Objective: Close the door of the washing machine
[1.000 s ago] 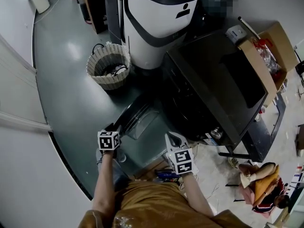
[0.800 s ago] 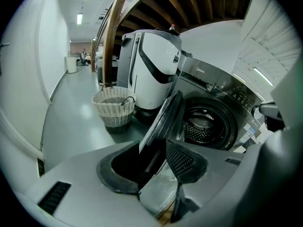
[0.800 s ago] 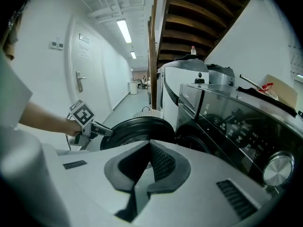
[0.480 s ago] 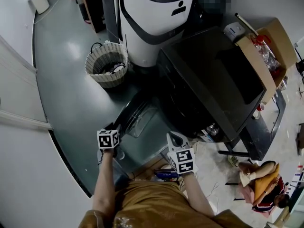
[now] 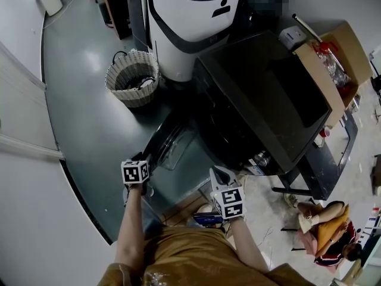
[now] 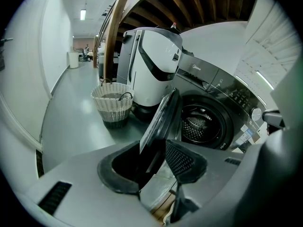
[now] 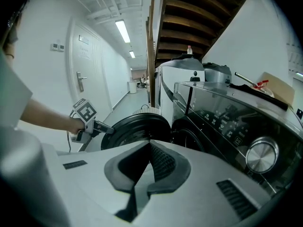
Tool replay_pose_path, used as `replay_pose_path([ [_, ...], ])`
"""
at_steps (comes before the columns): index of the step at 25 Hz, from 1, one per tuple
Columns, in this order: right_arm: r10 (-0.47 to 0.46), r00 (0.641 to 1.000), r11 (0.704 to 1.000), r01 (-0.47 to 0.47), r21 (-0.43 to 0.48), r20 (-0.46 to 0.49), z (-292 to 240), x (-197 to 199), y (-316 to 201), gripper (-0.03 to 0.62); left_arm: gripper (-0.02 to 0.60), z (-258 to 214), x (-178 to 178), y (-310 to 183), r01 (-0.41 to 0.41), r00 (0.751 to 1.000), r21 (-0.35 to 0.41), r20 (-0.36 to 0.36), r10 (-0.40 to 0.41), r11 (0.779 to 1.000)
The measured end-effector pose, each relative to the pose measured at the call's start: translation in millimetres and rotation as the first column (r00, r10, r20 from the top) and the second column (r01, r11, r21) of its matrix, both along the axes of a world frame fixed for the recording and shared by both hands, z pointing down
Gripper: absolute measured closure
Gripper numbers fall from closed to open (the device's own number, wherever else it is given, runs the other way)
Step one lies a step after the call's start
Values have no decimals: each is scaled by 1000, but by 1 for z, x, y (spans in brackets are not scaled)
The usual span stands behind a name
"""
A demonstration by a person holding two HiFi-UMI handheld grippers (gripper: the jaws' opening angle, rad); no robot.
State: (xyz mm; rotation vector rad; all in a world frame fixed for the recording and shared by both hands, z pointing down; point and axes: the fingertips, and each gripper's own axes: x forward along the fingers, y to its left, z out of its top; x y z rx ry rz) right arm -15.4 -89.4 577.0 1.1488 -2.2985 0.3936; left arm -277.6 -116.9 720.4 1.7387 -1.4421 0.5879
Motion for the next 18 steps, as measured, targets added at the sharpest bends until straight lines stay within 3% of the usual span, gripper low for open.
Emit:
replay_pose_path([
  [18, 5, 1000, 1000, -5, -10, -3, 1, 25, 25, 580, 407, 2, 37, 15, -21, 1000, -10, -17, 21, 1000],
])
